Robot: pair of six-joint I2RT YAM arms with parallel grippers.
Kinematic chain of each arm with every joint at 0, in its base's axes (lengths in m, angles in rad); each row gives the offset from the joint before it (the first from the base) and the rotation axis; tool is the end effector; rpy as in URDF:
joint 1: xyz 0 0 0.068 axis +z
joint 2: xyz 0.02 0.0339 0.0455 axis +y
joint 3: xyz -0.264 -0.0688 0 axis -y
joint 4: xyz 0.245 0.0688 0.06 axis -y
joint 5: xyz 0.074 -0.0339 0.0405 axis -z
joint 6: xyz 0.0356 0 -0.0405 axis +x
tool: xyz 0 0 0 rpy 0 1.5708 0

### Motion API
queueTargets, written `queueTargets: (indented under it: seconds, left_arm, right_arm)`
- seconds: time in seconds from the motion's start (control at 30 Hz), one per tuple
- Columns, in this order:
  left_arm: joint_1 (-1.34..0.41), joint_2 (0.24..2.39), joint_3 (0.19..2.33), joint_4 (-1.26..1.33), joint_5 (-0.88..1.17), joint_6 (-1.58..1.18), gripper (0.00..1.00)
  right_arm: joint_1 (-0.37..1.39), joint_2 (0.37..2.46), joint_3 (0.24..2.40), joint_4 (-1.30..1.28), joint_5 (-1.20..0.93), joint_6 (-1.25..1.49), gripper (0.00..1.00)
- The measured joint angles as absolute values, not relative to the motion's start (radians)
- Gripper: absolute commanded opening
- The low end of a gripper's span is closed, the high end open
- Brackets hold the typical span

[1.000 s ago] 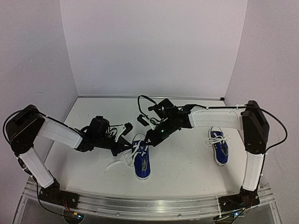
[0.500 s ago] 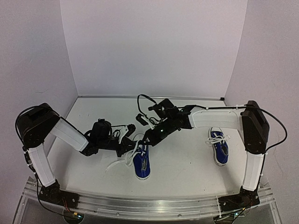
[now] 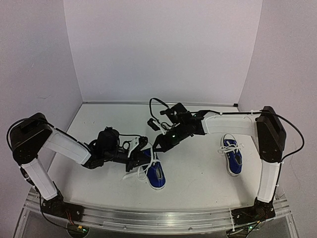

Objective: Tie the shoes

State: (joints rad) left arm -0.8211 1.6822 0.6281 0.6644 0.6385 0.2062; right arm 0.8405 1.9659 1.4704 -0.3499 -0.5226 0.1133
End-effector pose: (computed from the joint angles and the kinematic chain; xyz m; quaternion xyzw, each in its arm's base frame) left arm 0.2008 -0.2468 0.1535 0.5397 0.6010 -0.4085 0.4250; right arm 0.2771 0.3361 0.2150 -0.4069 0.8116 0.3719 0.1936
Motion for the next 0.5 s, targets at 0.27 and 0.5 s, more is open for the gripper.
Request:
queueTargets:
  seconds: [0.27, 0.5]
  left_arm:
    - [-0.821, 1.734, 0.631, 0.695, 0.653, 0.197, 0.0]
    - [-0.821, 1.768, 0.633, 0.715, 0.652, 0.182, 0.0]
  right_arm:
    - [0.825, 1.953, 1.443, -0.328, -0.543, 0.165, 0.32]
    - [0.75, 1.864, 1.323, -0.328, -0.603, 0.199, 0.36]
